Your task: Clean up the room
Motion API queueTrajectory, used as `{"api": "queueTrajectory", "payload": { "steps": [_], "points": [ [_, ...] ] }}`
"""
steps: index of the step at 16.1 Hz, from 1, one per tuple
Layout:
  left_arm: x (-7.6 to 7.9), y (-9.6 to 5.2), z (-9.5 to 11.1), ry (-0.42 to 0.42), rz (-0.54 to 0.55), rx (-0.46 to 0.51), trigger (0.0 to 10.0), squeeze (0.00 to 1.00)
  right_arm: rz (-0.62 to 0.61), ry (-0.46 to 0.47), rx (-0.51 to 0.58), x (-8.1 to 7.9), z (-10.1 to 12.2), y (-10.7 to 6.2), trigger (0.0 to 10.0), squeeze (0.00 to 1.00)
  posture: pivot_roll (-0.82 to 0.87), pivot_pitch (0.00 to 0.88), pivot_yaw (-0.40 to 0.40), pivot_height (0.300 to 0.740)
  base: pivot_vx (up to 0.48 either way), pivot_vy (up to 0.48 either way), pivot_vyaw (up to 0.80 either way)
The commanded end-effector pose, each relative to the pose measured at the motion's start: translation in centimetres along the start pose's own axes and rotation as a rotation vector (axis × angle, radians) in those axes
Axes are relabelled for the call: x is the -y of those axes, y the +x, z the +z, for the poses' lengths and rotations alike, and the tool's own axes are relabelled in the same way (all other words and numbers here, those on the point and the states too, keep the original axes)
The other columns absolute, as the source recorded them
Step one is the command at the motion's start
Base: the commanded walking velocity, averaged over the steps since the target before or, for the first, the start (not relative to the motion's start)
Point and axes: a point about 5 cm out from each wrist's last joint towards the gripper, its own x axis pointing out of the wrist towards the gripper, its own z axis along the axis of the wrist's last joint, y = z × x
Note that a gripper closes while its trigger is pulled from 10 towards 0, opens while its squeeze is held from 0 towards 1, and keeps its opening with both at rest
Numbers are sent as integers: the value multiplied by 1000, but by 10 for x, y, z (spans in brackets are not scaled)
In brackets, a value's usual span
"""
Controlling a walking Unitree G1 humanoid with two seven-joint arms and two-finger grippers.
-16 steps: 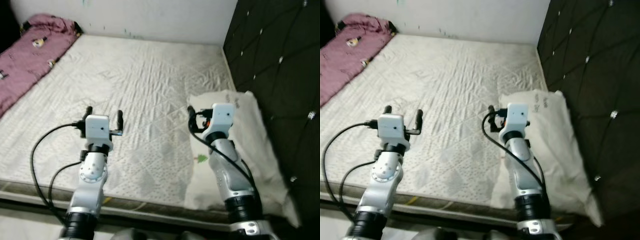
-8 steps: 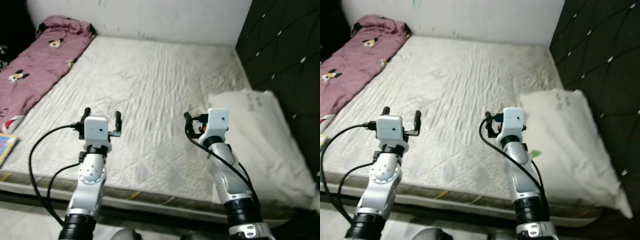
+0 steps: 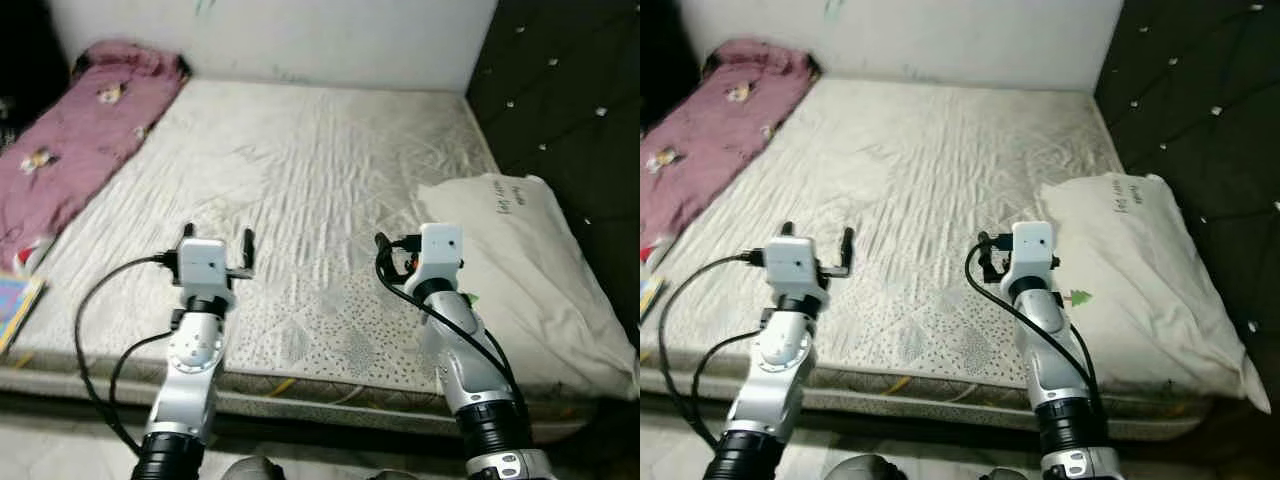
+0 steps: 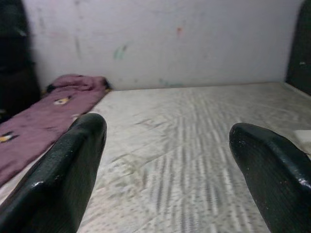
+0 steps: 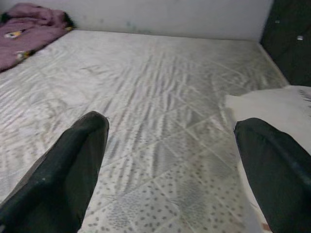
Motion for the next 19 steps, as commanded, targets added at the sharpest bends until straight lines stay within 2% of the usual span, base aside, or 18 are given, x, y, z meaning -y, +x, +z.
{"api": "queueTrajectory", "payload": {
  "steps": [1, 4, 8, 12, 13, 19],
  "points": [
    [-6, 1, -3, 1, 16, -23, 10000, 0, -3, 5, -12, 1, -2, -1, 10000, 0, 53, 0, 7, 740, 0, 480, -800],
    [-10, 1, -7, -15, 29, -56, 10000, 0, -12, -11, -39, 6, -11, -3, 10000, 0, 52, 0, 6, 740, 0, 480, -800],
    [-10, 2, -8, -15, 31, -60, 10000, 0, -9, -7, -41, 6, -11, -2, 10000, 0, 53, 0, 6, 740, 0, 480, -691],
    [-11, 2, -7, -12, 28, -55, 10000, 0, -6, -3, -37, 5, -10, -2, 10000, 0, 53, 0, 6, 740, 0, 480, -244],
    [-8, 2, -4, 4, 15, -30, 10000, 0, -1, 2, -29, 4, -9, -2, 10000, 0, 53, 0, 6, 740, 0, 0, 0],
    [-10, 2, -5, -1, 43, -32, 10000, 0, 20, 25, -9, 1, -7, -1, 10000, 0, 54, 0, 6, 740, 0, 0, 0]
  ]
}}
